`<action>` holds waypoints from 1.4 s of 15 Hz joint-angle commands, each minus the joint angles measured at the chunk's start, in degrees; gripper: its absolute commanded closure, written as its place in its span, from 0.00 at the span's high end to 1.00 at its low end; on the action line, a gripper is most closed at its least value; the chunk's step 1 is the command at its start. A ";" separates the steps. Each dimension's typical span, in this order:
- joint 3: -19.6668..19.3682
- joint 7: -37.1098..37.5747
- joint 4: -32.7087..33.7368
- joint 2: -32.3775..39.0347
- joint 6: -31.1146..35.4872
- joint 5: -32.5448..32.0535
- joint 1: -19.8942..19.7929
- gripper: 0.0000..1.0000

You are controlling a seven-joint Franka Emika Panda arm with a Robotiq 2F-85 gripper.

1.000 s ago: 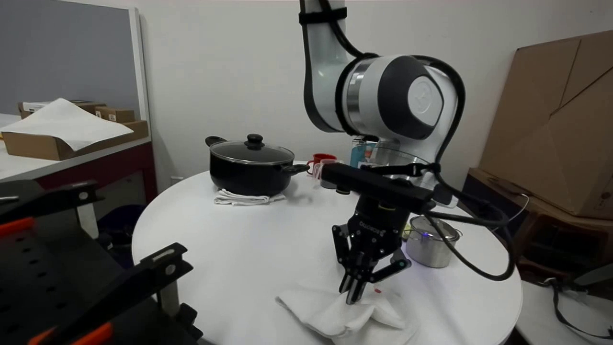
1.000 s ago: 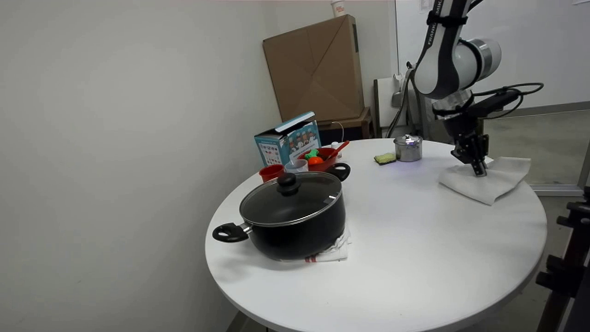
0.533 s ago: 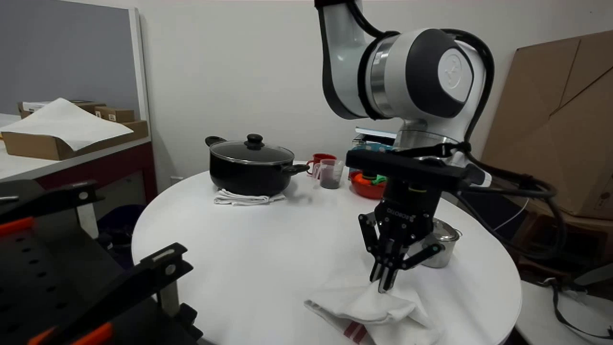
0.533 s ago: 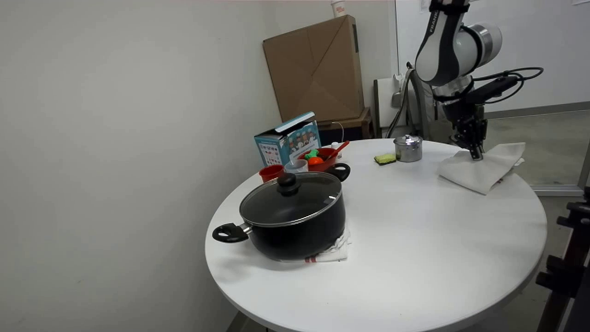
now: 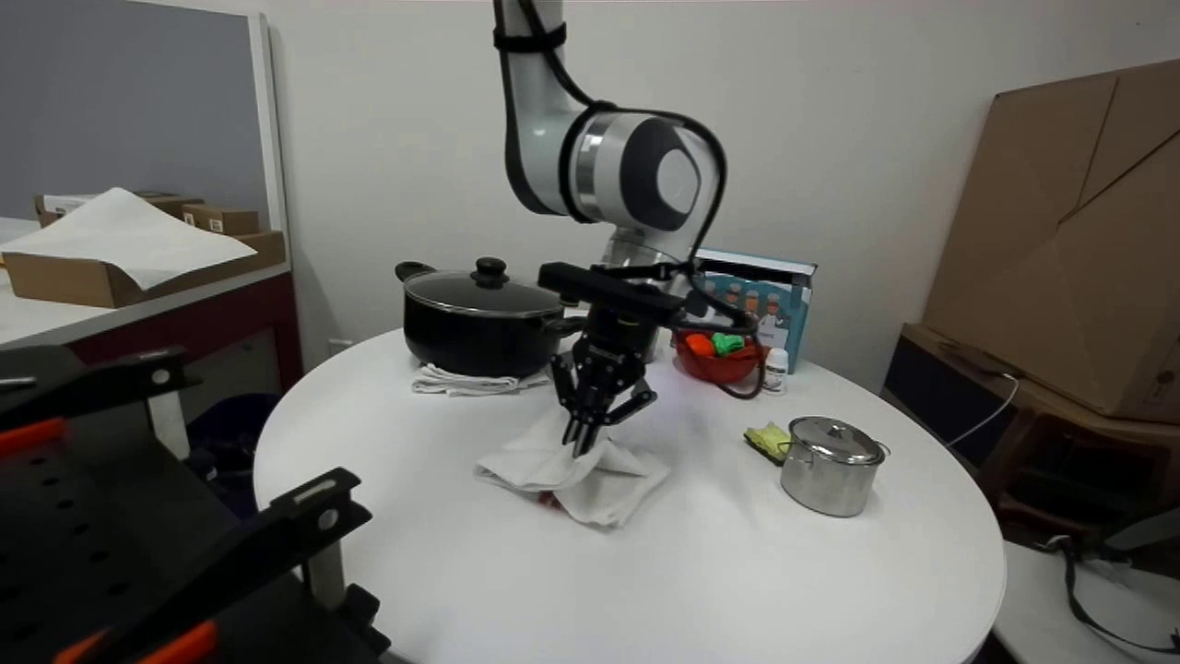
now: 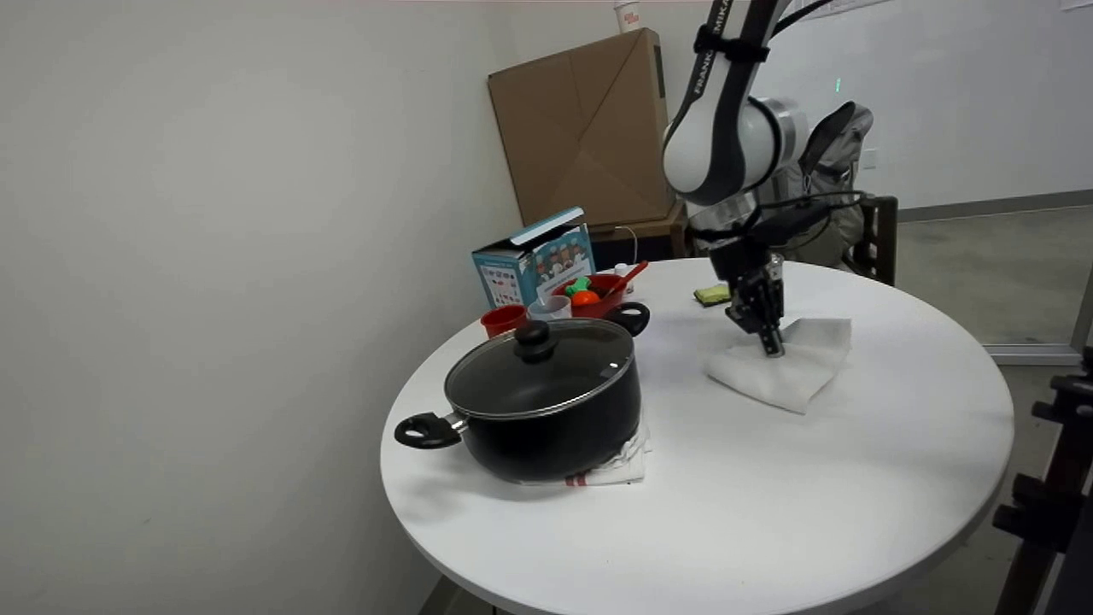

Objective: Use the white towel to wipe the table

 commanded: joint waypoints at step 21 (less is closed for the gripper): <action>-1.70 -5.38 11.13 3.92 -5.77 -4.82 3.36 0.02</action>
